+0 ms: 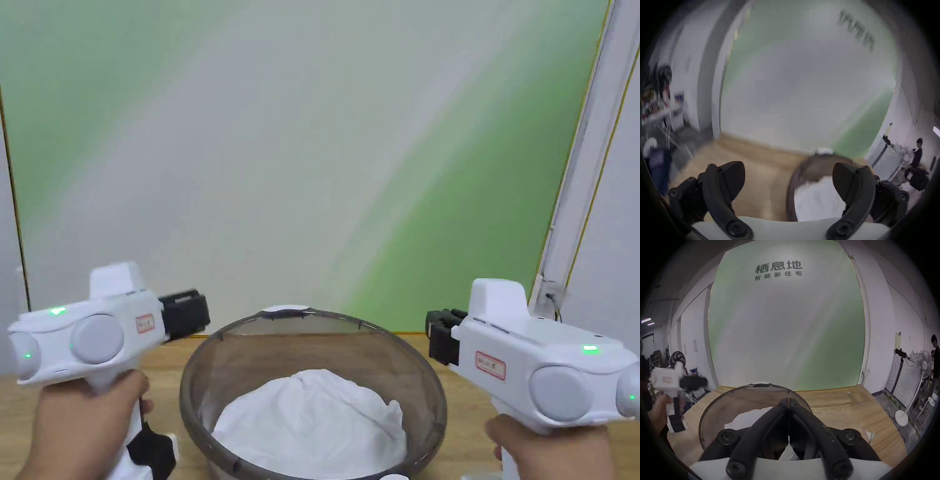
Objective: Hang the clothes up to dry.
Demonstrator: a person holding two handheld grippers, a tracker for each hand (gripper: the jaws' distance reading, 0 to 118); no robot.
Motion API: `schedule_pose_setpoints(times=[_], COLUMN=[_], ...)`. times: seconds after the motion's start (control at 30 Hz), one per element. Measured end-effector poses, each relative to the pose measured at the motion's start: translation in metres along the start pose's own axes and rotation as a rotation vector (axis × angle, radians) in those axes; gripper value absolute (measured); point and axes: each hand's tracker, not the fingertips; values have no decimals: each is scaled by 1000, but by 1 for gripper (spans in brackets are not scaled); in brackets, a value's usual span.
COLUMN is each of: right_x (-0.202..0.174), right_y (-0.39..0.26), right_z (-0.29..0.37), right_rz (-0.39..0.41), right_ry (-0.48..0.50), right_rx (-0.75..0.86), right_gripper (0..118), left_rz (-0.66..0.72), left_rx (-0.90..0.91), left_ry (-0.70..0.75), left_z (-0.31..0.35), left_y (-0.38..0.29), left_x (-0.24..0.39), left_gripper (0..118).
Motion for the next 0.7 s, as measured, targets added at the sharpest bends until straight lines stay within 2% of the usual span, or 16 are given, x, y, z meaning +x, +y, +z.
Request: schedule_pose_setpoints(times=[0.1, 0.2, 0.23, 0.27, 0.3, 0.33, 0.37, 0.5, 0.6, 0.7], right_x=[-15, -41, -52, -61, -70, -77, -85, -113, -150, -196], right_y=[-24, -53, -61, -68, -72, -75, -78, -83, -86, -90], right_z=[20, 28, 30, 31, 32, 32, 33, 32, 21, -3], right_rz=[-70, -65, -50, -37, -31, -17, 16, 45, 55, 69], right_ry=[-9, 46, 71, 74, 71, 72, 87, 121, 206, 328], right_rx=[35, 39, 34, 30, 27, 22, 25, 24, 35, -21], right_gripper=[2, 2, 2, 2, 2, 2, 2, 2, 2, 2], left_rz=[-134, -204, -200, -162, -119, -110, -104, -105, -86, -80], left_rx=[154, 220, 217, 201, 177, 158, 148, 95, 69, 47], left_ry=[5, -25, -36, -31, -18, -21, -23, 41, 110, 152], left_z=[54, 84, 91, 98, 100, 102, 106, 114, 120, 118], left_y=[4, -19, -29, -38, -47, -56, -65, -89, -95, -97], left_x=[11, 20, 22, 23, 22, 20, 19, 2, -16, -35], left_gripper=[111, 109, 102, 89, 71, 30, 3, 0, 0, 0])
